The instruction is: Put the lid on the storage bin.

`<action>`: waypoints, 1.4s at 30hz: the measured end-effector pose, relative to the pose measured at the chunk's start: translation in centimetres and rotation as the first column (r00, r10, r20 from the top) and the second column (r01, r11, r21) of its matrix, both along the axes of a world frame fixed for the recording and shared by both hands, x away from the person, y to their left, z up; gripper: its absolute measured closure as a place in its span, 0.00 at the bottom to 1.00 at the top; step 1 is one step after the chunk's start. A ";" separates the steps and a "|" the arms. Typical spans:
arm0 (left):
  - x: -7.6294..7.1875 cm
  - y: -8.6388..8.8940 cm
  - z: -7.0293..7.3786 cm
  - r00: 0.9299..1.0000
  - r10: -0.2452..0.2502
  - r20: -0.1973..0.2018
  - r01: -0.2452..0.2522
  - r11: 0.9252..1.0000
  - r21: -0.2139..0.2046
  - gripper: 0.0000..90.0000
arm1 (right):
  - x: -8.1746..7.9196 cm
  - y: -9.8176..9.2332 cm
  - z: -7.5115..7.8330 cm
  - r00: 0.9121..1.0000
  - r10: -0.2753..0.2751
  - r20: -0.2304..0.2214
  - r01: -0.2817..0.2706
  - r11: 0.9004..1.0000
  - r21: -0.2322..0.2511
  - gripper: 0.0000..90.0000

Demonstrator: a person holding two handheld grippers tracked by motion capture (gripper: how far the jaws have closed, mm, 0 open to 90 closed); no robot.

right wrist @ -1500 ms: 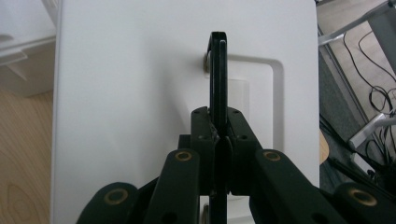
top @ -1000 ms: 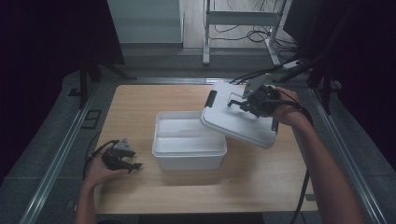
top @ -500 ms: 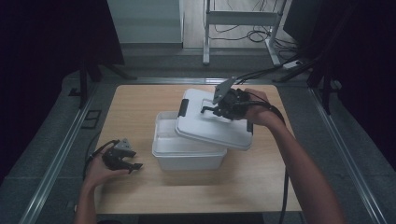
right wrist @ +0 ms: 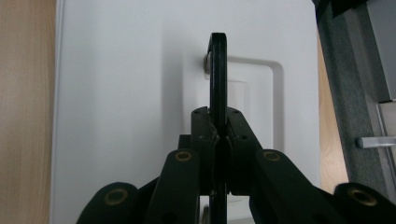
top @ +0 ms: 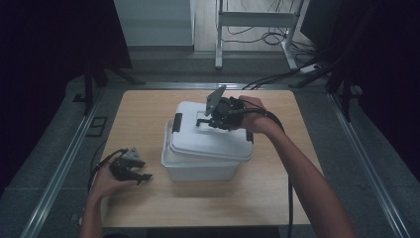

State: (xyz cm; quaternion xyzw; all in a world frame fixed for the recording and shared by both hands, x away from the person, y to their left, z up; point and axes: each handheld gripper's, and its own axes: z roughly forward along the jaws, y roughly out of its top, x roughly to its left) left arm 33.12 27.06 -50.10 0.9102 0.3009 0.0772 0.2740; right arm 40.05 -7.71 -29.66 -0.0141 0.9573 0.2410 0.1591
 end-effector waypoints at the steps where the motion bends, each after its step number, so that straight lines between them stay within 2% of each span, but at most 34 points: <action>1: 0.0 0.0 0.0 1.000 -0.001 0.000 0.001 1.000 0.000 0.43 | 0.0 0.3 -0.1 1.000 0.007 -0.003 -0.007 1.000 0.000 0.93; 16: 0.0 0.2 -0.1 1.000 -0.004 -0.005 0.004 1.000 -0.007 0.43 | 0.0 3.9 -1.8 0.996 0.078 -0.035 -0.079 0.996 -0.030 0.93; 20: 0.0 0.2 -0.1 1.000 -0.006 -0.005 0.006 1.000 -0.007 0.43 | 0.0 4.2 -2.5 0.996 0.083 -0.044 -0.084 0.996 -0.043 0.93; 31: 0.0 0.2 -0.1 1.000 -0.006 -0.008 0.006 1.000 -0.011 0.42 | -0.5 4.4 -3.6 0.995 0.083 -0.058 -0.085 0.996 -0.034 0.90; 37: 0.0 0.2 -0.1 1.000 -0.007 -0.009 0.007 1.000 -0.011 0.42 | -0.6 3.7 -3.2 0.995 0.056 -0.082 -0.056 0.998 0.003 0.70; 42: 0.0 0.2 -0.1 1.000 -0.006 -0.010 0.006 1.000 -0.011 0.42 | -0.8 1.6 -2.0 0.995 0.022 -0.095 -0.013 0.995 0.098 0.62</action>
